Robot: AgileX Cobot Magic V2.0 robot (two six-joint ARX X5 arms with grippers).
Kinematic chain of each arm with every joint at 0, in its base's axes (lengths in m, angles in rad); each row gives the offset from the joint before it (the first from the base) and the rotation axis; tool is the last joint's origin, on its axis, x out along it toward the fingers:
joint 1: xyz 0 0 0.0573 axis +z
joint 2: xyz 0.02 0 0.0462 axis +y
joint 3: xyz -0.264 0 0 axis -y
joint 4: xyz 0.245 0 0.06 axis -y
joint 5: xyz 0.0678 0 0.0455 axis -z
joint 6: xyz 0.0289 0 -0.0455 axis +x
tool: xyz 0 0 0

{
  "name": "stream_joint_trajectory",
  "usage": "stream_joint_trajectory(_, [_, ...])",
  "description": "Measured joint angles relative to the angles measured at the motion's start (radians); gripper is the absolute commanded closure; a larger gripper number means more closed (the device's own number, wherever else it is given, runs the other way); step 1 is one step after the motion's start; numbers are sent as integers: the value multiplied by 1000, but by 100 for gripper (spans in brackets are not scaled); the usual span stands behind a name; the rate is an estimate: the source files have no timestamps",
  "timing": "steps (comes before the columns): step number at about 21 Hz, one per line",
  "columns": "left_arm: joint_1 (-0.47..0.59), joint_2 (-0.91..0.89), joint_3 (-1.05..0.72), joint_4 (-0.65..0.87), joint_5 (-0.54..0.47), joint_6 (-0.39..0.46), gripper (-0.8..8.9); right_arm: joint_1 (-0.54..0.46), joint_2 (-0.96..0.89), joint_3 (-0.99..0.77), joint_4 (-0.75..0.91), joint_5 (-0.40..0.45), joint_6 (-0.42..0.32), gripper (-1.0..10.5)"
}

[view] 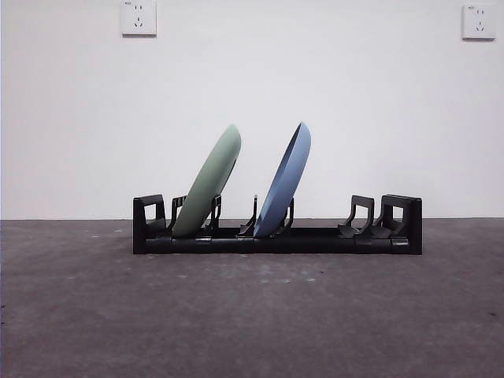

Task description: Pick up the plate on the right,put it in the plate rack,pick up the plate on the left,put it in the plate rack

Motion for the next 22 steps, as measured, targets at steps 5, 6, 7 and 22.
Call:
stream_joint_trajectory(5, [0, 3, 0, 2, 0, -13, 817, 0, 0, 0, 0, 0, 0, 945])
stream_joint_trajectory(6, [0, 5, 0, 2, 0, -13, 817, 0, 0, 0, 0, 0, 0, 945])
stream_joint_trajectory(7, [0, 6, 0, 2, 0, -13, 817, 0, 0, 0, 0, 0, 0, 945])
stream_joint_trajectory(22, [0, 10, 0, 4, 0, -13, 817, -217, -262, -126, 456, -43, -85, 945])
